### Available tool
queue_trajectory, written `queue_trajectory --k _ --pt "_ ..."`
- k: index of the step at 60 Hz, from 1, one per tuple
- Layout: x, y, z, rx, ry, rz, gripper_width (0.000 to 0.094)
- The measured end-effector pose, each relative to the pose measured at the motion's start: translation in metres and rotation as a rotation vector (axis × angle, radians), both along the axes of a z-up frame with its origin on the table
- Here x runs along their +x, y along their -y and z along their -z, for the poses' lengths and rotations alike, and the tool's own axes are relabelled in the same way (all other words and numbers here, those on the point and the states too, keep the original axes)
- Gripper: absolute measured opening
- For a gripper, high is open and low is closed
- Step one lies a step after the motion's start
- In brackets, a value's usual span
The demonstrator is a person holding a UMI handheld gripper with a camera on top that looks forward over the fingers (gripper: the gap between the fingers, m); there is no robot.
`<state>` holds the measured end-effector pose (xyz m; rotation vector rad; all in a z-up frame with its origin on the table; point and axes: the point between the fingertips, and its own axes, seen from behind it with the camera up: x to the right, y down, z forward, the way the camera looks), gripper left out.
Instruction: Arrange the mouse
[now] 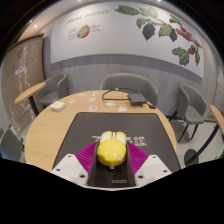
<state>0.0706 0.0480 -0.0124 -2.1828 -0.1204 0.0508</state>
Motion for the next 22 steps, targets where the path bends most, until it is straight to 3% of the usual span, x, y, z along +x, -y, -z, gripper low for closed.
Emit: queue_trajectory --k 4,8,12,22 --pt "-0.002 0.007 -0.001 -0.01 -0.018 -0.025 0.0537" --pt "-0.002 0.021 -0.008 -0.014 -0.046 -0.037 0.0718" --pt "-0.002 0.033 -0.029 0.043 -0.085 -0.053 0.0874" --pt "0.009 0.088 -0.06 0.145 -0.148 -0.077 0.0865"
